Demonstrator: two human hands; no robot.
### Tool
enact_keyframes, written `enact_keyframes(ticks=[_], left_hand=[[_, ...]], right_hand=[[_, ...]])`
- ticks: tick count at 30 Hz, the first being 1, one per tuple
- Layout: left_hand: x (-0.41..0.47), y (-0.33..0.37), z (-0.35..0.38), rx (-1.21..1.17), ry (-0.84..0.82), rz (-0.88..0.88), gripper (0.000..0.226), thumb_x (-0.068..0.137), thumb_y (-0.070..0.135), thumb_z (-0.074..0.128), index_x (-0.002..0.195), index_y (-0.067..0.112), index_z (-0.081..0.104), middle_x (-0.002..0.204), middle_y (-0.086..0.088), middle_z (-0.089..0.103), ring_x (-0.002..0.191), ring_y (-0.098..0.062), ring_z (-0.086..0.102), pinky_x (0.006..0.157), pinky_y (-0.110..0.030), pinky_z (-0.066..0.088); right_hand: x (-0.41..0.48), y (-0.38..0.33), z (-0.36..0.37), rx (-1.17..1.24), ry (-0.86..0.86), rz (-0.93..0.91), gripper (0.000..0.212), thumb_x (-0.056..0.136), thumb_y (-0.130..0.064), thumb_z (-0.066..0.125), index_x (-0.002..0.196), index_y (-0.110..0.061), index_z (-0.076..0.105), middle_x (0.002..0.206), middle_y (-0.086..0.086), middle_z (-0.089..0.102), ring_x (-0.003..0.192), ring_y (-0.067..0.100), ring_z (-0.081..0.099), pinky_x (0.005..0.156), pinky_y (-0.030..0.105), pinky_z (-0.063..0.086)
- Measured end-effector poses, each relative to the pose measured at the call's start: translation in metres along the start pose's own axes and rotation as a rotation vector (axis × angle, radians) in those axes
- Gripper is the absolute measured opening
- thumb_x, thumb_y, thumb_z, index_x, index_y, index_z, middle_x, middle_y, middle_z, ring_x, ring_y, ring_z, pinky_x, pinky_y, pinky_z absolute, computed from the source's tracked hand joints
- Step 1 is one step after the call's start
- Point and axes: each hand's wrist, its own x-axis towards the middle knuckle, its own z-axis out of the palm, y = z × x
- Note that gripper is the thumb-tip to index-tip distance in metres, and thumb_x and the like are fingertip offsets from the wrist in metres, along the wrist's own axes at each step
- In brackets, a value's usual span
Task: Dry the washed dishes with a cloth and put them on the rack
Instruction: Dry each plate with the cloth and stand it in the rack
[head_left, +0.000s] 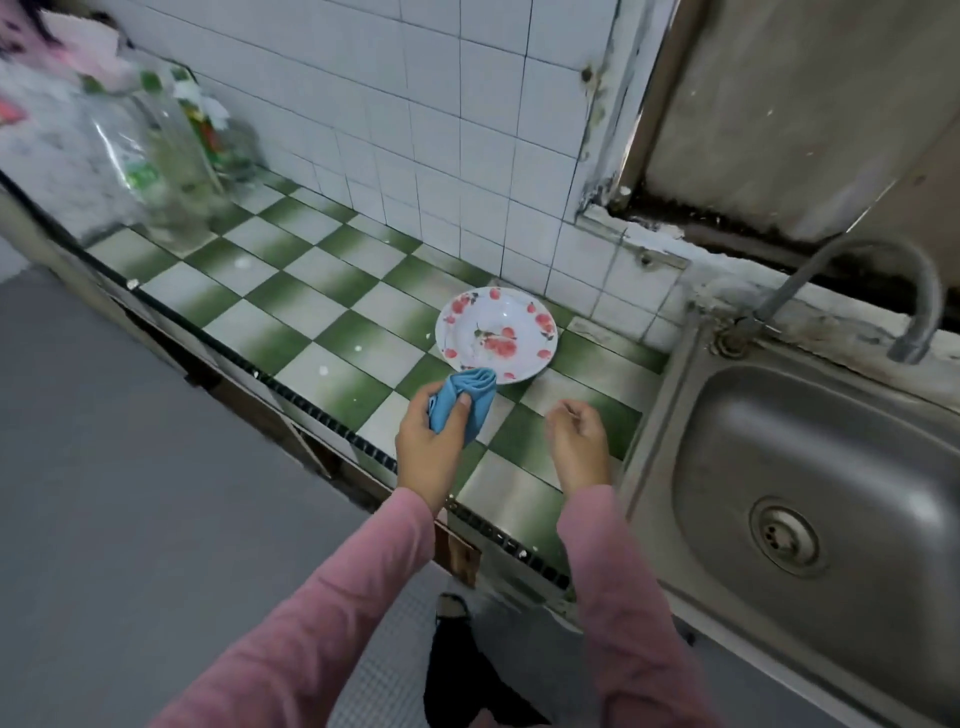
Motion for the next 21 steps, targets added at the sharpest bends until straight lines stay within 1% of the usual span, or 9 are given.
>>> enact_keyframes(ticks=[3, 4, 7, 8, 11, 15, 17, 19, 21], left_hand=[[0.039, -0.003, -0.005, 0.017, -0.010, -0.036, 0.020, 0.095, 0.026, 0.063, 0.114, 0.019, 0.062, 0.101, 0.004, 0.067, 0.084, -0.007, 0.061, 0.073, -0.016, 0.049], [0.052, -0.003, -0.005, 0.016, -0.009, -0.040, 0.019, 0.095, 0.025, 0.063, 0.113, 0.019, 0.062, 0.100, 0.004, 0.066, 0.083, -0.007, 0.061, 0.072, -0.016, 0.049], [0.089, -0.003, -0.007, 0.033, -0.001, -0.027, 0.012, 0.096, 0.022, 0.063, 0.108, 0.023, 0.061, 0.096, 0.006, 0.066, 0.079, -0.006, 0.059, 0.067, -0.011, 0.048], [0.098, -0.004, -0.008, 0.039, -0.004, -0.027, 0.011, 0.096, 0.021, 0.062, 0.106, 0.024, 0.061, 0.095, 0.007, 0.065, 0.078, -0.006, 0.059, 0.065, -0.010, 0.048], [0.122, -0.010, -0.010, 0.059, -0.024, -0.032, 0.011, 0.096, 0.021, 0.062, 0.107, 0.023, 0.061, 0.095, 0.009, 0.064, 0.079, -0.005, 0.059, 0.066, -0.010, 0.049], [0.165, -0.020, -0.014, 0.100, -0.071, -0.070, 0.017, 0.095, 0.025, 0.064, 0.110, 0.019, 0.062, 0.098, 0.005, 0.065, 0.084, -0.009, 0.060, 0.071, -0.015, 0.049], [0.186, -0.021, -0.016, 0.112, -0.105, -0.069, 0.021, 0.094, 0.026, 0.065, 0.113, 0.018, 0.063, 0.100, 0.003, 0.066, 0.087, -0.011, 0.062, 0.073, -0.016, 0.050], [0.205, -0.019, -0.019, 0.132, -0.158, -0.074, 0.019, 0.094, 0.028, 0.064, 0.112, 0.021, 0.063, 0.099, 0.006, 0.066, 0.088, -0.010, 0.062, 0.072, -0.017, 0.051], [0.223, -0.016, -0.023, 0.151, -0.217, -0.069, 0.014, 0.094, 0.027, 0.064, 0.109, 0.025, 0.062, 0.096, 0.010, 0.064, 0.086, -0.006, 0.061, 0.068, -0.012, 0.049]], right_hand=[[0.037, -0.011, 0.023, -0.051, 0.048, 0.085, 0.023, 0.097, -0.021, 0.051, 0.118, -0.014, 0.057, 0.110, 0.006, 0.061, 0.092, 0.020, 0.056, 0.078, 0.029, 0.044], [0.049, -0.013, 0.029, -0.090, 0.044, 0.099, 0.026, 0.097, -0.020, 0.049, 0.121, -0.013, 0.056, 0.112, 0.007, 0.059, 0.092, 0.020, 0.055, 0.078, 0.028, 0.043], [0.080, -0.018, 0.046, -0.288, 0.046, 0.157, 0.040, 0.100, -0.020, 0.049, 0.139, -0.011, 0.050, 0.133, 0.008, 0.056, 0.120, 0.027, 0.054, 0.097, 0.032, 0.041], [0.090, -0.019, 0.051, -0.328, 0.054, 0.181, 0.042, 0.100, -0.021, 0.049, 0.140, -0.011, 0.049, 0.137, 0.008, 0.055, 0.124, 0.028, 0.053, 0.101, 0.033, 0.041], [0.120, -0.020, 0.068, -0.376, 0.092, 0.211, 0.036, 0.099, -0.022, 0.052, 0.132, -0.008, 0.054, 0.132, 0.011, 0.059, 0.118, 0.031, 0.056, 0.100, 0.036, 0.046], [0.152, -0.016, 0.094, -0.400, 0.139, 0.253, 0.034, 0.094, -0.025, 0.062, 0.122, -0.005, 0.061, 0.121, 0.012, 0.065, 0.107, 0.031, 0.062, 0.085, 0.033, 0.051], [0.164, -0.009, 0.105, -0.404, 0.185, 0.294, 0.038, 0.091, -0.029, 0.066, 0.120, -0.006, 0.061, 0.120, 0.013, 0.066, 0.104, 0.032, 0.064, 0.087, 0.036, 0.055], [0.176, -0.001, 0.113, -0.399, 0.249, 0.353, 0.044, 0.088, -0.031, 0.068, 0.123, -0.007, 0.057, 0.122, 0.014, 0.063, 0.104, 0.033, 0.064, 0.089, 0.040, 0.056], [0.182, 0.002, 0.119, -0.404, 0.317, 0.403, 0.048, 0.087, -0.030, 0.070, 0.124, -0.006, 0.053, 0.124, 0.015, 0.061, 0.106, 0.034, 0.063, 0.090, 0.042, 0.056]])
